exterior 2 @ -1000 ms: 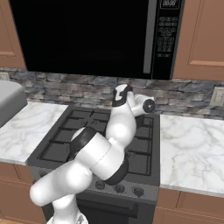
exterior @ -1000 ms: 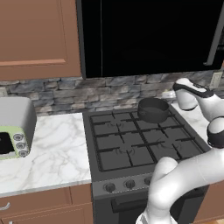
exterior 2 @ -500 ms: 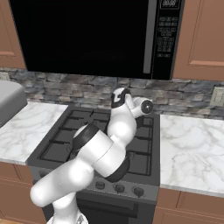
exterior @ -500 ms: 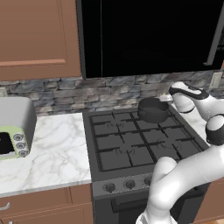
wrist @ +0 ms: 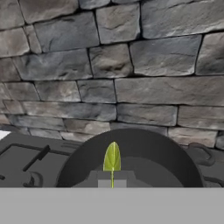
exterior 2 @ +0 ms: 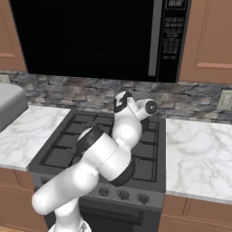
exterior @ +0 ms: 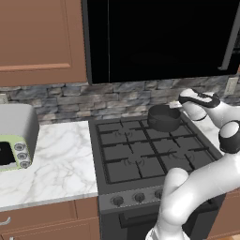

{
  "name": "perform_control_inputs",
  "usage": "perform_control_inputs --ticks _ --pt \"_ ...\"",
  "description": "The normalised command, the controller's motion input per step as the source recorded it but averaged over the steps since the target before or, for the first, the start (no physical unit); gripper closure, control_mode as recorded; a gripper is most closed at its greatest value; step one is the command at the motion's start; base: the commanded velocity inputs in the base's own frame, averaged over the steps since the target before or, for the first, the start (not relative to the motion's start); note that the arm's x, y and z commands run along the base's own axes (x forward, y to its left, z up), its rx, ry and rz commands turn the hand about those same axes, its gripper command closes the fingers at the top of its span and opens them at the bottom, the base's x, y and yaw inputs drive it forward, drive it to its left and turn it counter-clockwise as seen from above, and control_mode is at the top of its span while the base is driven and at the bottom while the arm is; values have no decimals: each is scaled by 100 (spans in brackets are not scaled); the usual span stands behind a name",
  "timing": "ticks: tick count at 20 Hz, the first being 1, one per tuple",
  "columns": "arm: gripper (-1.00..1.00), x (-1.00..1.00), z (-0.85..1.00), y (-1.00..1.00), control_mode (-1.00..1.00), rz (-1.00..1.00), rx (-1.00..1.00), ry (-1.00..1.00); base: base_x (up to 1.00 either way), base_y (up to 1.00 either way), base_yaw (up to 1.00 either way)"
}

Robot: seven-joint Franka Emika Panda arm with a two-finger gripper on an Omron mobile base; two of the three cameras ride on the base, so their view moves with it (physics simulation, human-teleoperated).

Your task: Turn on the burner for the pot on the stove. Wait thirty seconds for the pot to heat up. Then add the lemon wedge to the pot.

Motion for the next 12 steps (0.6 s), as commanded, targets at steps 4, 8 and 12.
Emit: perform_control_inputs --ticks 4,8,12 --pt "100 10 -5 5 -100 0 0 6 0 0 0" --pt "100 9 -9 2 -100 0 0 8 0 0 0" --pt "100 7 -12 0 -100 0 0 9 0 0 0"
